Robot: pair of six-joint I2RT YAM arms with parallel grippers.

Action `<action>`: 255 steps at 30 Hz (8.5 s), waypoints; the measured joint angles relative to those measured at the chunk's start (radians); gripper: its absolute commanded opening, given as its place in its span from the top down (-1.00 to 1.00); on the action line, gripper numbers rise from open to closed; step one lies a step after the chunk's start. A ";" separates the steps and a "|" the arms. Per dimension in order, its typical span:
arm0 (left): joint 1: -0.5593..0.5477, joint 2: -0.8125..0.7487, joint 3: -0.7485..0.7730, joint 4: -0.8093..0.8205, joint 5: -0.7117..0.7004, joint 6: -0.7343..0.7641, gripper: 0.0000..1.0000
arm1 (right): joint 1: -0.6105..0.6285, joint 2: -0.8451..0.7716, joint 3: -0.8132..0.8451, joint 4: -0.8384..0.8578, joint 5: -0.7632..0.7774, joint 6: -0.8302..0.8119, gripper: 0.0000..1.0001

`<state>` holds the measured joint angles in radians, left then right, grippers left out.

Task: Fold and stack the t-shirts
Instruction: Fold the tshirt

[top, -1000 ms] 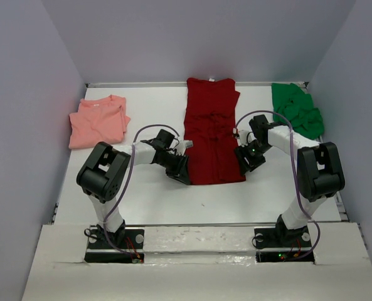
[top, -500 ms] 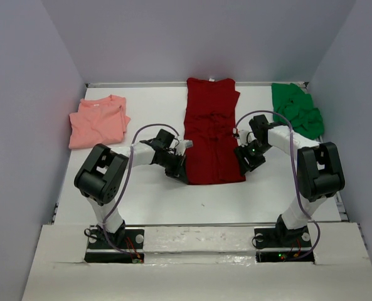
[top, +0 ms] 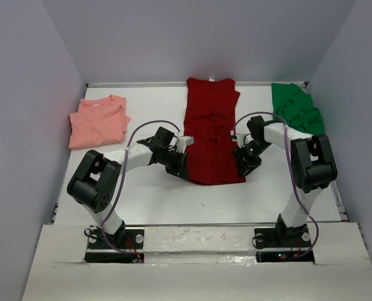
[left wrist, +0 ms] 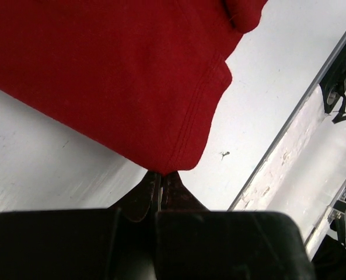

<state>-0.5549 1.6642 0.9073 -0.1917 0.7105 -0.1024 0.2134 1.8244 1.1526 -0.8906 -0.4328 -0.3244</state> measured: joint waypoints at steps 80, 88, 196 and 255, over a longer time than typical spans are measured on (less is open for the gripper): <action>0.021 0.055 0.453 -0.377 0.010 0.456 1.00 | -0.003 -0.100 0.373 -0.370 -0.037 -0.242 1.00; 0.103 0.108 0.570 -0.370 -0.045 0.418 1.00 | -0.003 -0.037 0.459 -0.290 0.011 -0.206 1.00; 0.192 0.696 1.191 -0.328 -0.261 0.428 -0.30 | -0.029 0.507 0.911 0.162 0.472 -0.243 -0.99; 0.586 -0.397 0.099 -0.045 -0.561 0.489 -0.63 | 0.089 0.592 1.040 -0.154 -0.146 -0.127 1.00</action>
<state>0.0307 1.2671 1.0061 -0.2367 0.1493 0.3866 0.3019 2.4168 2.1929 -1.0451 -0.5793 -0.4515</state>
